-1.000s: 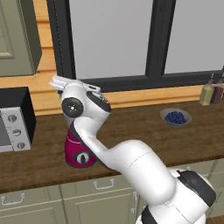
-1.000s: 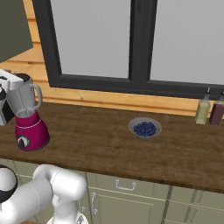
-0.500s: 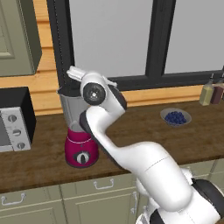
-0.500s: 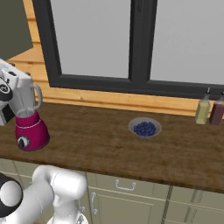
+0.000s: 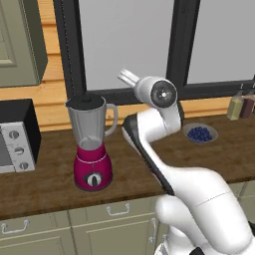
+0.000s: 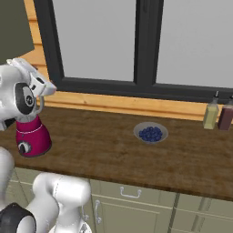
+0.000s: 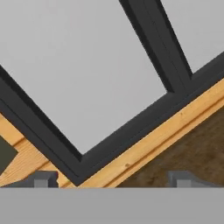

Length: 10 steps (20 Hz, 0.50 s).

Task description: Close the lid blender by securely placing the lid on top.

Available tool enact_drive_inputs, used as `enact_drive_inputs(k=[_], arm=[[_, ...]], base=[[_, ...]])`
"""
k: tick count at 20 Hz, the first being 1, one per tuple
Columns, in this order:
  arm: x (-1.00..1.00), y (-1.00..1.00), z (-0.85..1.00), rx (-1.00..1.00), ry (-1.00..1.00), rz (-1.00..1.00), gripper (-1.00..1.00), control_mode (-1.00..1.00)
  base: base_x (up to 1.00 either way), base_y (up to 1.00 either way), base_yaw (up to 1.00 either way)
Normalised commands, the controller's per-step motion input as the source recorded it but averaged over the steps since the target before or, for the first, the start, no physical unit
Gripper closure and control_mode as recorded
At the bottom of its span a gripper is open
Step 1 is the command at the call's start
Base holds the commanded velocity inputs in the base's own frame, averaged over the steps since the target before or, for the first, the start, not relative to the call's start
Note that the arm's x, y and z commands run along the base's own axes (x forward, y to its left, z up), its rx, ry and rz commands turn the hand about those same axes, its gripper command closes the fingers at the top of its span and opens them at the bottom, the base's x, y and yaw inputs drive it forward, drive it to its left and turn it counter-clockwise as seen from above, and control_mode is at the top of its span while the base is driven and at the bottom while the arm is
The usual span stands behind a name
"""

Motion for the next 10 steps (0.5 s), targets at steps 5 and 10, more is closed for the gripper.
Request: enact_drive_inputs(k=[5, 10], arm=[[-0.17, -0.80, -0.02, 0.10, 0.01, -0.05, -1.00, -1.00], [-0.05, -0.22, -0.04, 0.00, 0.00, 0.00, -1.00, -1.00]], base=[[0.00, 0.00, 0.00], [0.00, 0.00, 0.00]])
